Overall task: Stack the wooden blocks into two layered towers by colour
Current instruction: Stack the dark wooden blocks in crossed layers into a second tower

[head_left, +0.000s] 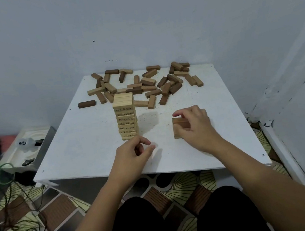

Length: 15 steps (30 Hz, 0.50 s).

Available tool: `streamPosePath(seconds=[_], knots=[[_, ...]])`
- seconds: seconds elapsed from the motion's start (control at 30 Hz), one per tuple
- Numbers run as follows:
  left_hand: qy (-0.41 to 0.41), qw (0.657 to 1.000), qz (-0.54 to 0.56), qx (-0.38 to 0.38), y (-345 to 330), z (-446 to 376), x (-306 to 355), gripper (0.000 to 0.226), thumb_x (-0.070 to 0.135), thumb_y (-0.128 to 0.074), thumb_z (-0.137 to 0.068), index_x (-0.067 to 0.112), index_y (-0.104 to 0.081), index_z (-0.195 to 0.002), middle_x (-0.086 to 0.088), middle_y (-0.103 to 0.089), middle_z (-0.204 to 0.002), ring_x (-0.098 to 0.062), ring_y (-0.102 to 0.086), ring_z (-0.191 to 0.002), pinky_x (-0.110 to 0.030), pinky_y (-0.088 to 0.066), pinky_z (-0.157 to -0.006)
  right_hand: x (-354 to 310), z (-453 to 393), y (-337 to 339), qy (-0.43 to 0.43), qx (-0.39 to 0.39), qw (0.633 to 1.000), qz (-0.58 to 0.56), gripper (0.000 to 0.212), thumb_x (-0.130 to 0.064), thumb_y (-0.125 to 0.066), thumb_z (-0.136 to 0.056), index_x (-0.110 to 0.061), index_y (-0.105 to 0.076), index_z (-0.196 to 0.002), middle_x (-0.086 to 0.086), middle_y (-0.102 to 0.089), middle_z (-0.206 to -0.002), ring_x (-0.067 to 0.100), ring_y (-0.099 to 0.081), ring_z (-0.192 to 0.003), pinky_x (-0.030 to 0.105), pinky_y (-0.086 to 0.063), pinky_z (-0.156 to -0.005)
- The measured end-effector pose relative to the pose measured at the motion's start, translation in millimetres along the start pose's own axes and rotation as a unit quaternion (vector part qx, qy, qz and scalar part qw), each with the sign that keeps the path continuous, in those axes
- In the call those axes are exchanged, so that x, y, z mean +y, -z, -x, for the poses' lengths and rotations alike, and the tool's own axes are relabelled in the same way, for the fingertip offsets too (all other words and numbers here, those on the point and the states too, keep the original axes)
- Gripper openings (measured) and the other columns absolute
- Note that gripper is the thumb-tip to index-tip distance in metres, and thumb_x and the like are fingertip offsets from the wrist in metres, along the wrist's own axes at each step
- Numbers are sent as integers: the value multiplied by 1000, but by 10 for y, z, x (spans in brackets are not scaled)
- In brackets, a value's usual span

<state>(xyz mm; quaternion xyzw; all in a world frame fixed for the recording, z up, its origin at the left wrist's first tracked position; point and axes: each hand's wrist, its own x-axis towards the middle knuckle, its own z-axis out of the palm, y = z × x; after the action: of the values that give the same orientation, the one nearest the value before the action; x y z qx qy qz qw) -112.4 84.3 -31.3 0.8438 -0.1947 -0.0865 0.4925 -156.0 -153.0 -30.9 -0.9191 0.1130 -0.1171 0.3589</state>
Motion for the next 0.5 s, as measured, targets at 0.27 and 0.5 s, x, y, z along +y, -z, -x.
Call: streamPosePath(seconds=[0.27, 0.5], knots=[[6, 998, -56, 28, 666, -34, -237, 29, 38, -86, -81, 22, -62, -78, 8, -44, -63, -6, -40, -58, -22, -33, -56, -624, -103, -248, 31, -134, 990, 31, 61, -42, -72, -93, -33, -46, -147, -10, -45, -120, 8, -47, -108, 25, -38, -84], [74, 989, -113, -53, 1078, -469, -333, 60, 39, -93, -72, 30, -62, -123, 3, -59, -101, -13, -55, -89, -29, -44, -72, -866, -441, -394, -60, -207, 976, 15, 90, -37, -86, -82, -25, -36, -156, -7, -56, -112, 11, -58, -96, 24, -45, -70]])
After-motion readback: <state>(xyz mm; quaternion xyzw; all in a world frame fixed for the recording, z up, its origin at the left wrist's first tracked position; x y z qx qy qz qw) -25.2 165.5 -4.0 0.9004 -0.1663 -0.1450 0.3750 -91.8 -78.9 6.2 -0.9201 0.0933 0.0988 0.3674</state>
